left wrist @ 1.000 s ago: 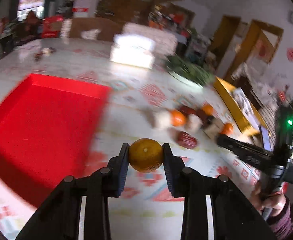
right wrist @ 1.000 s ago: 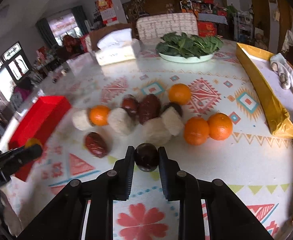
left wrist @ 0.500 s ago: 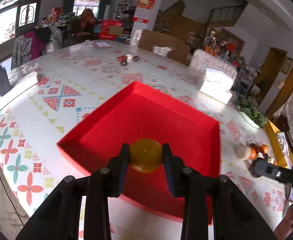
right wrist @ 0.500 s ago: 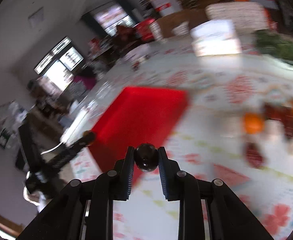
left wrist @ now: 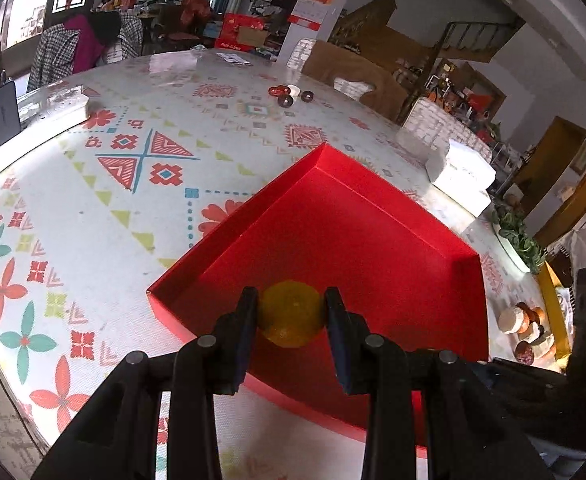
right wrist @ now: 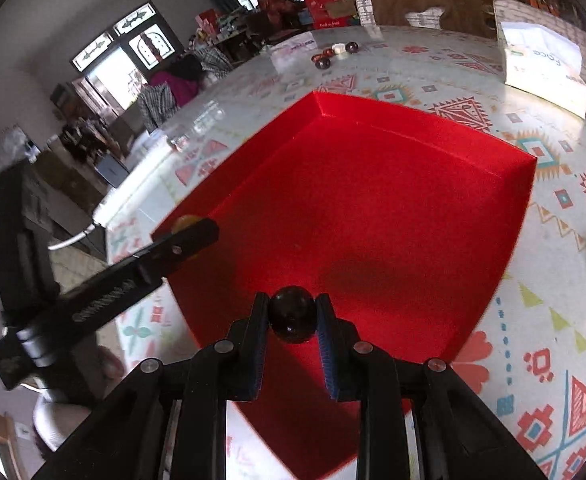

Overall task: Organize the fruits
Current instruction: 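Carry both fruits over the red tray and open both tools to drop them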

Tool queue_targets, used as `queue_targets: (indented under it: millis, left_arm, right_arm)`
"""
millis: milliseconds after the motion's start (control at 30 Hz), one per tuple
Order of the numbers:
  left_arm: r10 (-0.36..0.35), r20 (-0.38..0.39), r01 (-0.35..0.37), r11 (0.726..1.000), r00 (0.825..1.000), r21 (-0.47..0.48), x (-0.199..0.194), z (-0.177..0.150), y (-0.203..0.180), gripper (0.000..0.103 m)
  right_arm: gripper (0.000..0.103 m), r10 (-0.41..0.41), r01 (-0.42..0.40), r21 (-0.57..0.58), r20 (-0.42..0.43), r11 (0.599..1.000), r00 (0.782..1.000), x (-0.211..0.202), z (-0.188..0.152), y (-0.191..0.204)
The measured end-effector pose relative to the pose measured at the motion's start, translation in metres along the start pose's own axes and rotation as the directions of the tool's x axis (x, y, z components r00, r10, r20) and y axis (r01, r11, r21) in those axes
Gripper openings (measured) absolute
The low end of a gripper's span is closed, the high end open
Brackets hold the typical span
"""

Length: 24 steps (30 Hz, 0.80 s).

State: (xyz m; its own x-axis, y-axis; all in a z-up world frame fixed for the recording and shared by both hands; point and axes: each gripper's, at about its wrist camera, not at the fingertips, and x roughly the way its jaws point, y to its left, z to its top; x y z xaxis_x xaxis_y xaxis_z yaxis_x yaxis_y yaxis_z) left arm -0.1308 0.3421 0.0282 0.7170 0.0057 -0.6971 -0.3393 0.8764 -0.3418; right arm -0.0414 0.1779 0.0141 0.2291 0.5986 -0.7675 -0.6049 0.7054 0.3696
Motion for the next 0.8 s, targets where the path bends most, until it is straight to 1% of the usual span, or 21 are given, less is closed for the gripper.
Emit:
queue_targets:
  millis: [133, 233, 300, 400, 433, 467, 500, 533, 567, 600, 667, 733, 800]
  left_arm:
    - [-0.021, 0.012, 0.021, 1.0, 1.0, -0.015, -0.005, 0.0, 0.001, 0.043]
    - [-0.033, 0.026, 0.034, 0.999, 0.999, -0.031, -0.013, 0.0, 0.0, 0.047]
    - [-0.036, 0.042, 0.037, 0.999, 0.998, -0.036, -0.022, 0.0, -0.001, 0.054]
    - [-0.025, 0.091, 0.028, 0.999, 0.996, -0.033, -0.04, -0.001, -0.007, 0.068]
    - [-0.021, 0.106, 0.025, 0.999, 0.994, -0.031, -0.045, -0.002, -0.008, 0.075]
    - [-0.018, 0.123, 0.021, 0.999, 0.992, -0.027, -0.051, -0.002, -0.011, 0.082]
    - [-0.014, 0.143, 0.018, 1.0, 0.99, -0.024, -0.057, -0.003, -0.015, 0.084]
    - [-0.014, 0.154, 0.018, 1.0, 0.988, -0.022, -0.06, -0.004, -0.017, 0.087]
    - [-0.016, 0.17, 0.019, 1.0, 0.985, -0.017, -0.066, -0.006, -0.021, 0.087]
    - [-0.017, 0.179, 0.02, 1.0, 0.984, -0.012, -0.07, -0.007, -0.025, 0.087]
    - [-0.023, 0.18, 0.025, 1.0, 0.983, -0.007, -0.075, -0.009, -0.029, 0.087]
    - [-0.047, 0.187, 0.047, 0.999, 0.981, 0.002, -0.083, -0.012, -0.034, 0.087]
    - [-0.057, 0.208, 0.055, 0.998, 0.977, 0.016, -0.092, -0.016, -0.041, 0.087]
  right_arm:
    - [0.027, -0.028, 0.028, -0.035, 0.001, 0.999, 1.0, 0.006, -0.001, 0.006]
    - [0.027, -0.037, 0.037, -0.052, 0.001, 0.998, 0.999, 0.005, -0.002, 0.01]
    - [0.027, -0.033, 0.034, -0.054, 0.011, 0.998, 0.999, 0.003, -0.001, 0.012]
    - [0.027, -0.021, 0.024, -0.051, 0.052, 0.998, 0.998, -0.013, -0.001, 0.012]
    - [0.028, -0.02, 0.023, -0.051, 0.062, 0.998, 0.998, -0.017, -0.001, 0.012]
    - [0.031, -0.021, 0.025, -0.051, 0.076, 0.998, 0.997, -0.023, -0.001, 0.012]
    - [0.038, -0.021, 0.026, -0.051, 0.093, 0.998, 0.995, -0.03, -0.001, 0.01]
    - [0.042, -0.02, 0.026, -0.05, 0.103, 0.998, 0.994, -0.035, -0.002, 0.009]
    - [0.048, -0.018, 0.023, -0.046, 0.115, 0.999, 0.993, -0.039, -0.002, 0.008]
    - [0.049, -0.011, 0.016, -0.04, 0.122, 0.999, 0.992, -0.042, -0.003, 0.006]
    - [0.049, 0.003, 0.001, -0.034, 0.119, 0.999, 0.993, -0.043, -0.004, 0.005]
    - [0.049, 0.005, -0.002, -0.024, 0.112, 1.0, 0.994, -0.045, -0.008, 0.003]
    - [0.049, 0.001, 0.002, -0.021, 0.149, 1.0, 0.989, -0.06, -0.011, 0.0]
